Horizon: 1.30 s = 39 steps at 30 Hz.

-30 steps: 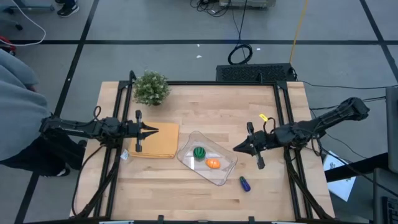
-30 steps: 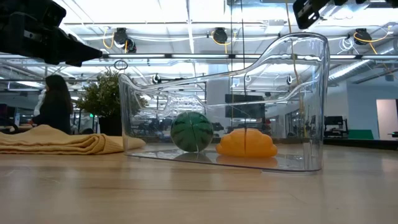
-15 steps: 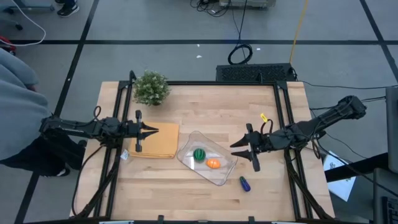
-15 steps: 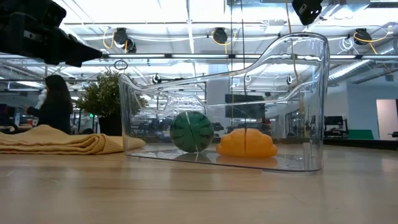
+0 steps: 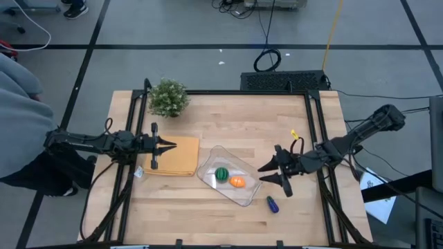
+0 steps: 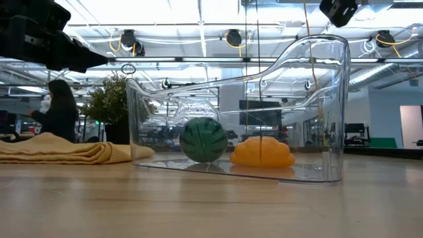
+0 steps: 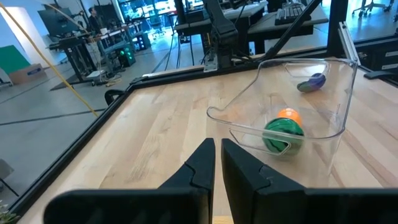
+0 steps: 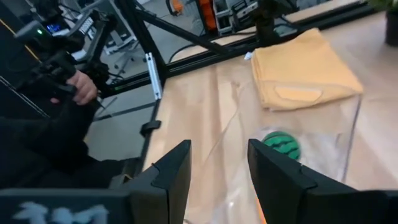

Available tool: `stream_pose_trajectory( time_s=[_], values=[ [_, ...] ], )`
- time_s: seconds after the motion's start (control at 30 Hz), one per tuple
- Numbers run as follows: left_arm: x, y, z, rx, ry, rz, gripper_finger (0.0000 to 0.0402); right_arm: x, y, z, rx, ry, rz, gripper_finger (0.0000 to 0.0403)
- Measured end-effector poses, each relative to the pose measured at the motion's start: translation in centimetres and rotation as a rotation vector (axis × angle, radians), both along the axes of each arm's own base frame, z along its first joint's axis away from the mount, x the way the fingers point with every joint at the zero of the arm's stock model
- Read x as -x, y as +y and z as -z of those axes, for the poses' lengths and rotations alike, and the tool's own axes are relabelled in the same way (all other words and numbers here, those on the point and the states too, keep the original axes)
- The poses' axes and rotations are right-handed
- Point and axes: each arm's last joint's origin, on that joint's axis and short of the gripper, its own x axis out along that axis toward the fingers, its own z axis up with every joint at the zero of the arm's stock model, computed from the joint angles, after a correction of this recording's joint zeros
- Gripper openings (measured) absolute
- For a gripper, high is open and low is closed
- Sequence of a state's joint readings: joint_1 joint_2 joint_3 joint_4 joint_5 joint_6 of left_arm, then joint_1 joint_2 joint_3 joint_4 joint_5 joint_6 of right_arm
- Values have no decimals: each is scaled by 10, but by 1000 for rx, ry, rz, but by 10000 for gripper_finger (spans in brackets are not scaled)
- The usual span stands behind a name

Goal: Pick and placing Produce into tupperware
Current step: Put the purple eggplant into the transparent bin

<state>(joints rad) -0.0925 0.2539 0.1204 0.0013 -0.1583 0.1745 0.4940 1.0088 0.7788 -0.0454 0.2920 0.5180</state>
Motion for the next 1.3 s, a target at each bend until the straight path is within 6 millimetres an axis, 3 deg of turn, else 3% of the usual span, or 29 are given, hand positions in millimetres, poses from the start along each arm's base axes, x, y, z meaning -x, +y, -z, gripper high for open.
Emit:
stream_pose_trajectory(
  time_s=[0.3, 0.57, 0.8, 1.3],
  values=[
    [0, 0, 0, 0, 0, 0, 33, 7, 15, -7, -27, 44, -4, 149],
    [0, 0, 0, 0, 0, 0, 33, -5, 29, -30, 12, 292, 66, 149],
    [0, 0, 0, 2, -1, 0, 33, -18, 35, -26, -12, 432, 149, 148],
    [0, 0, 2, 1, 26, -1, 33, -12, 39, -7, -309, 754, 252, 171]
  ],
)
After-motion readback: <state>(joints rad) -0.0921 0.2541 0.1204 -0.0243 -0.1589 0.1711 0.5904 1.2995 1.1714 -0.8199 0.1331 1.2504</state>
